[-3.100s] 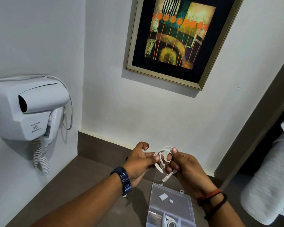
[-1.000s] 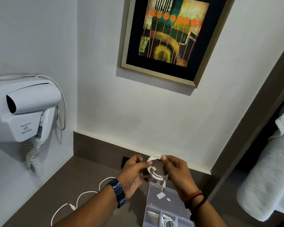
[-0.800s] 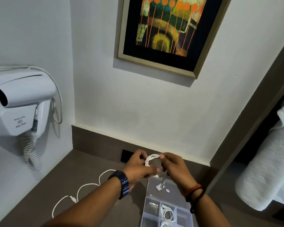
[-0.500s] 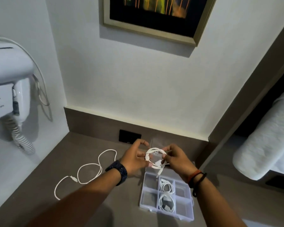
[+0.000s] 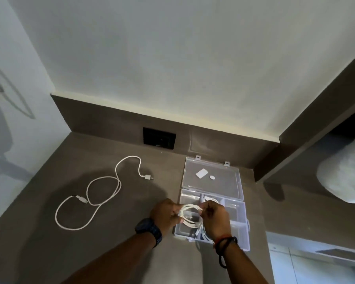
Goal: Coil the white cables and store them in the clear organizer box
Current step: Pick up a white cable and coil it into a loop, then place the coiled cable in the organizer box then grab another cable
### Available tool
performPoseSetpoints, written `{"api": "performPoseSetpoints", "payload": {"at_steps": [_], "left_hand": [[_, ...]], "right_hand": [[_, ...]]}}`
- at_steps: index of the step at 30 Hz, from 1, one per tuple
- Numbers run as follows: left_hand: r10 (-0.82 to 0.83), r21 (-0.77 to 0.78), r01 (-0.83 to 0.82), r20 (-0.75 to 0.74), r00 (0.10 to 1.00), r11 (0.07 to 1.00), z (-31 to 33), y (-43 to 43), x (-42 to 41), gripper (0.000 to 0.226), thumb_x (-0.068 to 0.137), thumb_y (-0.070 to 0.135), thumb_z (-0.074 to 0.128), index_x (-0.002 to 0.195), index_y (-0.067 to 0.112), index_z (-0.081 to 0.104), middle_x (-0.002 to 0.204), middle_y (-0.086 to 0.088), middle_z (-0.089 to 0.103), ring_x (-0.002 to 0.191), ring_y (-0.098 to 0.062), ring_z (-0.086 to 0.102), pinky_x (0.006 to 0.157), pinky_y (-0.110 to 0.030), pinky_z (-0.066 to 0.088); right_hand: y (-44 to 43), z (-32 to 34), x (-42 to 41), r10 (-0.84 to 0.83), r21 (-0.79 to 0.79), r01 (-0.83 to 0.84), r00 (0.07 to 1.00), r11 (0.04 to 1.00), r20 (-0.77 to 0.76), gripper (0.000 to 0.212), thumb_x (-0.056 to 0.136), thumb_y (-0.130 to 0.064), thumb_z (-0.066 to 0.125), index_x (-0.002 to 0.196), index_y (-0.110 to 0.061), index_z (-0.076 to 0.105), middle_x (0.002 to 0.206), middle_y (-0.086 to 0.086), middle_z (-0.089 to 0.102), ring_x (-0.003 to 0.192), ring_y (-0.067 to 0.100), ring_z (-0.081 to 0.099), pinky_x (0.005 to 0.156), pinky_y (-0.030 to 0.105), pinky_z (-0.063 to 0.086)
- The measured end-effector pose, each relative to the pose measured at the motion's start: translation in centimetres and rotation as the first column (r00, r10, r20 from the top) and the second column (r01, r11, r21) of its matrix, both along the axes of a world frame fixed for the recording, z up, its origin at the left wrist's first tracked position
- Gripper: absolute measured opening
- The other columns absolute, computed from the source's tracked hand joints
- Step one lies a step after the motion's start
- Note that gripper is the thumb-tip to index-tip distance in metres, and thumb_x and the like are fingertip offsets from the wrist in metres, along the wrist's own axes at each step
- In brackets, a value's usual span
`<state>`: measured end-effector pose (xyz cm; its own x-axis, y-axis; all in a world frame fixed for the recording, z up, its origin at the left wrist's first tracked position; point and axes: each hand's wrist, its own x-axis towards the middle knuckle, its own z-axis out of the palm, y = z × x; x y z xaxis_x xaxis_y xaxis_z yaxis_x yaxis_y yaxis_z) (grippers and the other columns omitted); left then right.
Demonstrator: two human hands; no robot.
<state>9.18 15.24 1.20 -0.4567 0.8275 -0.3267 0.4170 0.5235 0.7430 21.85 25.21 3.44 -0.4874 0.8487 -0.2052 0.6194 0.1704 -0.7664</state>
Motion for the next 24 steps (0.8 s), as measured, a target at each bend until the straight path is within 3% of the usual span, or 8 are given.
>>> {"api": "performPoseSetpoints", "payload": {"at_steps": [4, 8, 12, 16, 18, 20, 22, 24], "left_hand": [[0.0, -0.003, 0.0, -0.019, 1.0, 1.0, -1.5, -0.2, 0.5, 0.042, 0.071, 0.02, 0.074, 0.112, 0.018, 0.066, 0.084, -0.009, 0.054, 0.086, -0.029, 0.06, 0.081, -0.03, 0.048], [0.061, 0.028, -0.06, -0.032, 0.998, 0.998, -2.0, -0.7, 1.0, 0.047, 0.067, 0.024, 0.078, 0.112, 0.017, 0.066, 0.098, -0.011, 0.061, 0.089, -0.025, 0.06, 0.076, -0.021, 0.044], [-0.016, 0.051, 0.024, -0.147, 0.989, 0.998, -2.1, -1.2, 1.7, 0.047, 0.078, 0.027, 0.068, 0.123, 0.017, 0.057, 0.11, -0.006, 0.059, 0.1, -0.021, 0.056, 0.077, -0.01, 0.032], [-0.111, 0.094, 0.141, -0.271, 0.956, 0.986, -2.4, -1.7, 2.1, 0.034, 0.087, 0.021, 0.059, 0.119, 0.008, 0.059, 0.098, -0.015, 0.063, 0.092, -0.027, 0.059, 0.082, -0.029, 0.048], [-0.133, 0.08, 0.172, -0.357, 0.925, 0.982, -1.8, -2.1, 1.7, 0.021, 0.087, 0.024, 0.059, 0.102, 0.01, 0.066, 0.089, -0.013, 0.065, 0.088, -0.028, 0.059, 0.077, -0.036, 0.05], [-0.232, -0.038, 0.245, -0.487, 0.842, 0.969, -0.8, -2.0, 1.4, 0.012, 0.073, 0.026, 0.074, 0.078, 0.017, 0.067, 0.08, -0.005, 0.066, 0.079, -0.026, 0.059, 0.066, -0.039, 0.052], [-0.252, -0.078, 0.254, -0.572, 0.781, 0.964, -0.1, -1.7, 1.4, 0.024, 0.056, 0.028, 0.086, 0.066, 0.019, 0.066, 0.072, -0.001, 0.062, 0.07, -0.024, 0.06, 0.056, -0.04, 0.054], [-0.256, -0.106, 0.237, -0.548, 0.796, 0.966, 0.0, -1.2, 1.6, 0.025, 0.072, 0.033, 0.073, 0.089, 0.015, 0.066, 0.097, -0.004, 0.06, 0.097, -0.028, 0.054, 0.08, -0.045, 0.047]], "right_hand": [[-0.2, -1.6, 0.4, -0.006, -0.005, 0.006, 0.998, 1.0, 0.061, 0.029, 0.073, 0.004, 0.068, 0.061, -0.023, 0.066, 0.065, -0.009, 0.062, 0.064, 0.01, 0.057, 0.058, 0.014, 0.043], [-0.8, -1.7, 0.4, -0.031, 0.049, 0.029, 0.998, 0.998, 0.047, 0.016, 0.076, 0.0, 0.069, 0.071, -0.016, 0.072, 0.07, -0.003, 0.064, 0.072, 0.019, 0.06, 0.069, 0.032, 0.052], [-0.9, -1.9, 0.6, -0.019, 0.115, 0.005, 0.993, 0.993, 0.12, 0.006, 0.078, -0.011, 0.071, 0.08, -0.014, 0.074, 0.081, 0.009, 0.073, 0.081, 0.026, 0.064, 0.071, 0.034, 0.053], [-1.8, -2.0, 0.9, 0.002, 0.209, -0.046, 0.979, 0.977, 0.206, 0.005, 0.079, -0.014, 0.068, 0.079, -0.017, 0.072, 0.082, 0.009, 0.071, 0.085, 0.027, 0.062, 0.069, 0.033, 0.05], [-2.4, -2.0, 1.0, 0.013, 0.272, -0.081, 0.97, 0.959, 0.243, 0.008, 0.079, -0.011, 0.067, 0.076, -0.016, 0.071, 0.082, 0.007, 0.07, 0.086, 0.026, 0.06, 0.066, 0.032, 0.048], [-2.8, -1.9, 1.2, 0.03, 0.322, -0.12, 0.962, 0.939, 0.271, 0.011, 0.074, -0.004, 0.07, 0.069, -0.015, 0.07, 0.077, 0.007, 0.069, 0.084, 0.028, 0.059, 0.061, 0.031, 0.046], [-2.9, -1.9, 1.3, 0.061, 0.37, -0.185, 0.945, 0.91, 0.321, 0.016, 0.064, 0.002, 0.075, 0.063, -0.014, 0.07, 0.069, 0.008, 0.068, 0.077, 0.031, 0.059, 0.057, 0.034, 0.048], [-2.9, -1.7, 1.2, 0.064, 0.406, -0.226, 0.924, 0.885, 0.376, 0.015, 0.06, 0.001, 0.078, 0.061, -0.013, 0.072, 0.067, 0.011, 0.066, 0.073, 0.034, 0.058, 0.056, 0.038, 0.05]]}}
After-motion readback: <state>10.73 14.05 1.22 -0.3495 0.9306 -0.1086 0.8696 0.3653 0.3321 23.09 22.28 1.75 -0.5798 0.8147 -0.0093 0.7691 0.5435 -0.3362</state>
